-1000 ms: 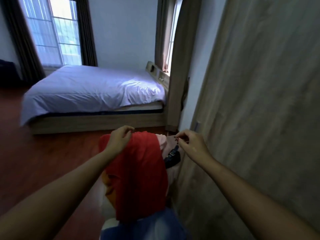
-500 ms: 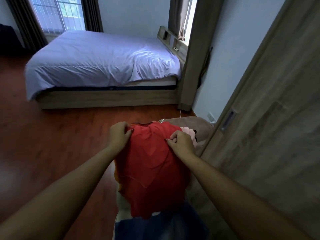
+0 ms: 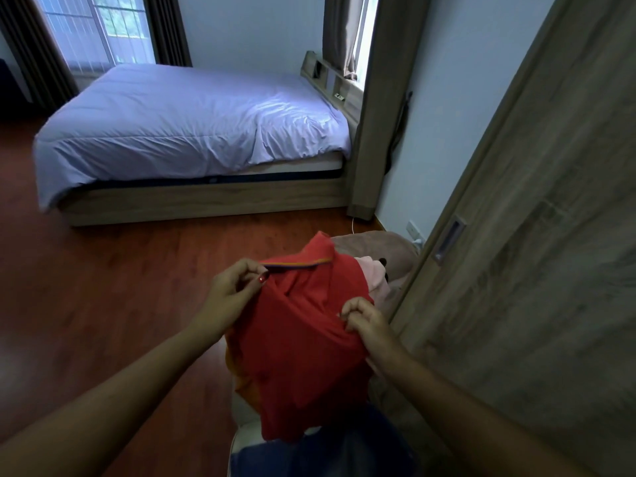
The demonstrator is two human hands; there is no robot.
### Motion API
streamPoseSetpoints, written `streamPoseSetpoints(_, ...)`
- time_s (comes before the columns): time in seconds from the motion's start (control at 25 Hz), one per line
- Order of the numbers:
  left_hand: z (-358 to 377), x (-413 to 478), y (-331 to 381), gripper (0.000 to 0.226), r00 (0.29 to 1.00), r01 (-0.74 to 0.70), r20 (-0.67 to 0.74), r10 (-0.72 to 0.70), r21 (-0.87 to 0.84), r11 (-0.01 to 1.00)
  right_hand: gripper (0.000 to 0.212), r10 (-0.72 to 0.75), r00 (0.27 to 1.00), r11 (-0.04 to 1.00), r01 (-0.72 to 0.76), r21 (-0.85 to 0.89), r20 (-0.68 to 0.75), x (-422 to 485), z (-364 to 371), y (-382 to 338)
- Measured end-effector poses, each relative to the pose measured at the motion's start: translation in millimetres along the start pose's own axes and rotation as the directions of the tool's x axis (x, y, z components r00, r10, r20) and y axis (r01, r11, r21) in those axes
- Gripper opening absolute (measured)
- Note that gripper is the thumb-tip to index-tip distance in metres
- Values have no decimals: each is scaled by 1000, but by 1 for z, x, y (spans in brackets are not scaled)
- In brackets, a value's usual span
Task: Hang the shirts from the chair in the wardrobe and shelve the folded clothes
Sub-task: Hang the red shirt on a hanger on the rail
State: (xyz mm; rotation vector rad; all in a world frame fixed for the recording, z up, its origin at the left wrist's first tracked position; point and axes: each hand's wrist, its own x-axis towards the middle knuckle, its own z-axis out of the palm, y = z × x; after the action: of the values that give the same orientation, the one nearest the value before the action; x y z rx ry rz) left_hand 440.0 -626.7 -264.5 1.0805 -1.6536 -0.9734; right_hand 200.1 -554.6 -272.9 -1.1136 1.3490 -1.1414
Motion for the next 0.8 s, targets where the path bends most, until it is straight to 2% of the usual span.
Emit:
streamPoseSetpoints(0.08, 2, -8, 0, 17, 993, -51, 110, 42, 80, 995, 7, 43, 997, 990, -51, -134, -69, 9, 5, 4)
streamPoseSetpoints(0.16, 5, -16, 2, 15, 966, -141, 239, 100, 158, 977, 20, 71, 991, 979, -91, -181, -115, 19, 12, -8)
streamPoseSetpoints(0.28, 8, -29, 7, 23, 867, -306, 470, 165, 243, 920, 37, 86, 981, 955, -132, -265, -176, 32, 23, -30)
streamPoseSetpoints(0.32, 9, -31, 8, 21, 828, -354, 532, 176, 251, 901, 37, 80, 977, 935, -142, -326, -197, 36, 27, -32)
streamPoseSetpoints(0.4, 9, -32, 12, 15, 773, -402, 605, 190, 237, 884, 32, 72, 966, 927, -157, -341, -248, 38, 32, -35)
streamPoseSetpoints(0.44, 7, -31, 17, 12, 772, -374, 610, 179, 208, 904, 25, 63, 963, 946, -141, -291, -263, 36, 32, -38)
streamPoseSetpoints(0.52, 2, -26, 29, 14, 829, -258, 535, 163, 106, 960, 18, -6, 959, 977, -56, -208, -285, 29, 21, -50)
streamPoseSetpoints(0.56, 0, -20, 36, 17, 874, -242, 448, 185, 73, 967, 21, -70, 960, 976, 10, -215, -271, 23, 13, -62)
streamPoseSetpoints(0.64, 0, -5, 55, 17, 928, -307, 257, 270, 114, 945, 34, -232, 957, 945, 179, -275, -173, 5, -8, -96)
streamPoseSetpoints(0.72, 11, 14, 73, 13, 918, -383, 191, 347, 203, 901, 40, -380, 923, 883, 342, -322, -61, -20, -26, -136)
streamPoseSetpoints(0.8, 31, 30, 84, 16, 865, -502, 256, 432, 392, 771, 36, -440, 898, 841, 416, -345, 12, -49, -43, -169)
